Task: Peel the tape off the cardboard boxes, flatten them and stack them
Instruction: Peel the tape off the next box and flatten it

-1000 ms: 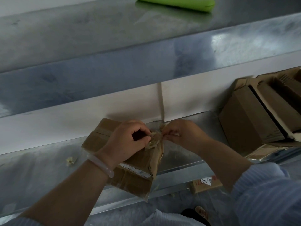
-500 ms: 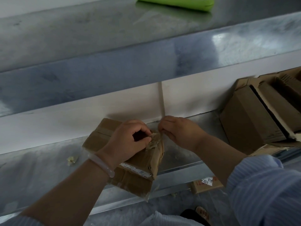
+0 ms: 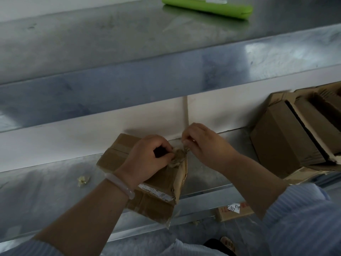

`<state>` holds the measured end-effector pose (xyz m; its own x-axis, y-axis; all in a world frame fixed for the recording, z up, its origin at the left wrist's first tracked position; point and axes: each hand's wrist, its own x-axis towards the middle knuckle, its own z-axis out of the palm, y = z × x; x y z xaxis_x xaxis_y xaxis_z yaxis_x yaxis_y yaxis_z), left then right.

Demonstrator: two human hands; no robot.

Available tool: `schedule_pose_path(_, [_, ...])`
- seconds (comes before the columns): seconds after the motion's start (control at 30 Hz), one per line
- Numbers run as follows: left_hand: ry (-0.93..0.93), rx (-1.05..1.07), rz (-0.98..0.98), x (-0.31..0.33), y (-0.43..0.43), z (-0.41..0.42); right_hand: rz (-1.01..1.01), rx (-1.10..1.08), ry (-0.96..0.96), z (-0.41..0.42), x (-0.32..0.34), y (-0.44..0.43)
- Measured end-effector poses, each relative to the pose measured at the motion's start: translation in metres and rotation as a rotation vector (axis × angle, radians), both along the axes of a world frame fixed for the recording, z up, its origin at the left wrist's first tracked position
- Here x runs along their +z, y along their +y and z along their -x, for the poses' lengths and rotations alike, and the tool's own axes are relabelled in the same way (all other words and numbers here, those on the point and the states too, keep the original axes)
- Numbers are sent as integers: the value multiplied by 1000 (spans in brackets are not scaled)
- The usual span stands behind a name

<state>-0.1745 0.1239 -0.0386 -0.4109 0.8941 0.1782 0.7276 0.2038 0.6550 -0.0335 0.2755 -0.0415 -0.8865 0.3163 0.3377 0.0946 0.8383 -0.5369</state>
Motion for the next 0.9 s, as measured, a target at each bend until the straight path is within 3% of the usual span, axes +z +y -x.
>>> schedule_pose_path(0.13, [-2, 13, 6, 1, -1, 0, 282, -112, -57, -12, -4, -16])
schedule_pose_path(0.5, [-56, 0, -5, 5, -5, -2, 575, -114, -66, -13, 23, -34])
schedule_pose_path(0.63, [-162, 9, 32, 7, -6, 0, 582, -114, -17, -5, 32, -38])
schedule_pose_path(0.77, [-404, 20, 28, 13, -10, -1, 791, -242, 23, 1, 29, -31])
schedule_pose_path(0.9, [-290, 3, 16, 13, -10, -2, 927, -262, 56, 0, 27, -32])
